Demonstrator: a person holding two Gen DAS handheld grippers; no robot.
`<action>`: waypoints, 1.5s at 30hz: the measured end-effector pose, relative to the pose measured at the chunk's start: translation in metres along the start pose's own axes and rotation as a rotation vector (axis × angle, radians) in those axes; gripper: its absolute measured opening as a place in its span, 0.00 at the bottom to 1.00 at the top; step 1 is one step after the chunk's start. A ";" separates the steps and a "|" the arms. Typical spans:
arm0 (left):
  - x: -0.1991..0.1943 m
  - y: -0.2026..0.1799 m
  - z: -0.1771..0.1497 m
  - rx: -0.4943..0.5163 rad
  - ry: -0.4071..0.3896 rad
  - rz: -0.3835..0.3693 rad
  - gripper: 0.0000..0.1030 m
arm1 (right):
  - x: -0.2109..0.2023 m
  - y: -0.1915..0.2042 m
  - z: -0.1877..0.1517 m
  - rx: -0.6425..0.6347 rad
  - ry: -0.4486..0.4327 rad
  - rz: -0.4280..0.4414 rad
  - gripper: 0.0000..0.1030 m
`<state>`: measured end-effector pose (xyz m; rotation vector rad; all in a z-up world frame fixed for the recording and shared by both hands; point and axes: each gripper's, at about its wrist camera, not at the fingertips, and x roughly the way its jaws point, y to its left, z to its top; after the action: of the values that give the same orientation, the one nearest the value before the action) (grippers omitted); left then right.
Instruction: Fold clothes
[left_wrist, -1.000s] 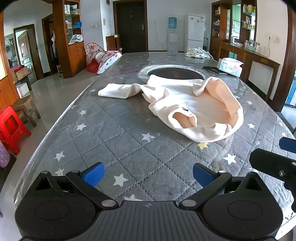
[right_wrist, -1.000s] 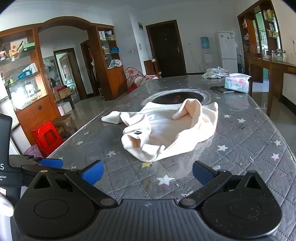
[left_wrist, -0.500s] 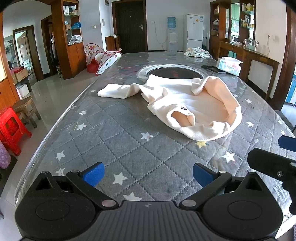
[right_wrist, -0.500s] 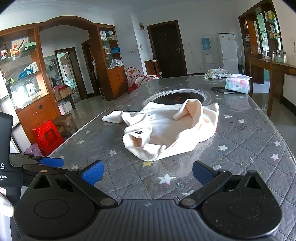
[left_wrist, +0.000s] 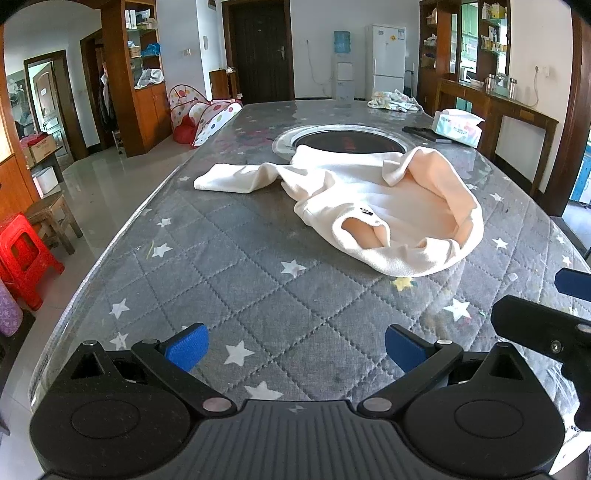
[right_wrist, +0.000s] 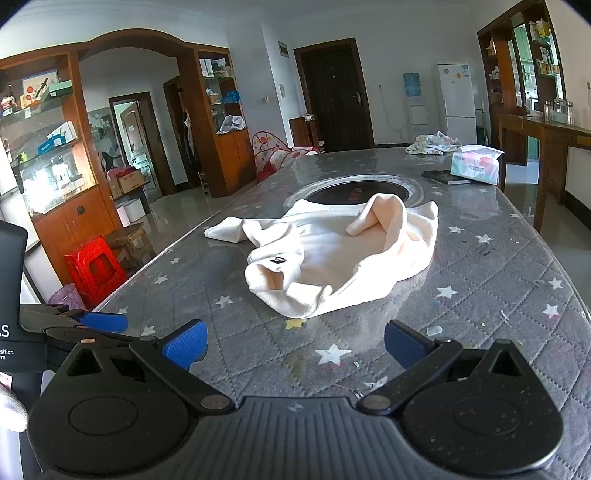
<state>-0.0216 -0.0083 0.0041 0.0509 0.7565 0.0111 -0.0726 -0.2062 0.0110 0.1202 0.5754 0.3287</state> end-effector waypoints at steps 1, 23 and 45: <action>0.000 0.000 0.000 0.000 0.001 0.000 1.00 | 0.000 0.000 0.000 -0.001 0.001 0.000 1.00; 0.011 0.001 0.000 0.002 0.032 0.005 1.00 | 0.011 -0.001 -0.002 -0.001 0.036 -0.005 1.00; 0.027 0.002 0.005 0.010 0.065 0.003 1.00 | 0.033 -0.002 -0.004 -0.011 0.097 -0.028 1.00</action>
<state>0.0017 -0.0054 -0.0108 0.0616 0.8211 0.0119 -0.0484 -0.1966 -0.0090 0.0856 0.6701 0.3118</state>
